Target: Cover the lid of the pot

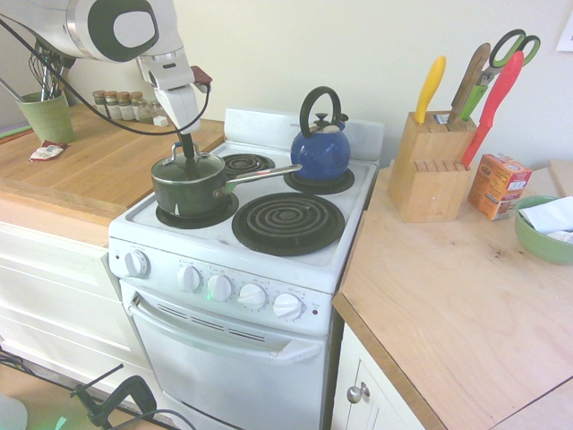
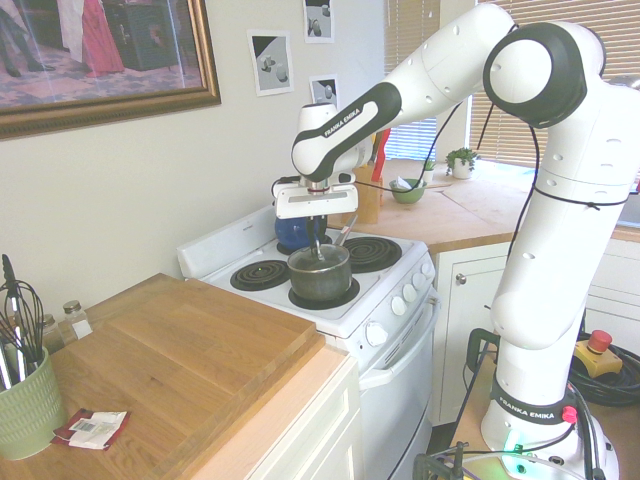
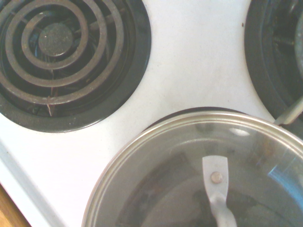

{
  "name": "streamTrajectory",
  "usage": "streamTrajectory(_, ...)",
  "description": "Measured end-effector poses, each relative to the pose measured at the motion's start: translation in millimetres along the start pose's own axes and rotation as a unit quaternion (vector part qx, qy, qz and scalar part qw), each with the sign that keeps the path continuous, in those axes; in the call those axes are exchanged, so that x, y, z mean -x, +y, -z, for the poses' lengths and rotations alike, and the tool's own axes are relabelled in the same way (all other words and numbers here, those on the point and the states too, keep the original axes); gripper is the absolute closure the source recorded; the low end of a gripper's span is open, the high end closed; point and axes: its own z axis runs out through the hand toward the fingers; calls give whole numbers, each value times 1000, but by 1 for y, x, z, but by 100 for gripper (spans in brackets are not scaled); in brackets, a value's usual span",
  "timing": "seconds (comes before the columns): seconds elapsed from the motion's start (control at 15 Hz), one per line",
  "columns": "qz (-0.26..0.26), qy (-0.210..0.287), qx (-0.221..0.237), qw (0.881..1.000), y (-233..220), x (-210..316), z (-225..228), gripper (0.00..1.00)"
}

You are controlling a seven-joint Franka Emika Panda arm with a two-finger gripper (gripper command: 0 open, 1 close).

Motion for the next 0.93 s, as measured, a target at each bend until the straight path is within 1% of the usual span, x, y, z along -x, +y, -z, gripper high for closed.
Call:
streamTrajectory(0.53, 13, 0, 1, 1000, -3, 8, 2, 0)
streamTrajectory(0.73, 13, -1, 16, 1000, -2, 10, 6, 0)
streamTrajectory(0.87, 14, 0, 22, 1000, 1, 10, 25, 0)
streamTrajectory(0.93, 16, 2, 18, 1000, 4, 12, 47, 0)
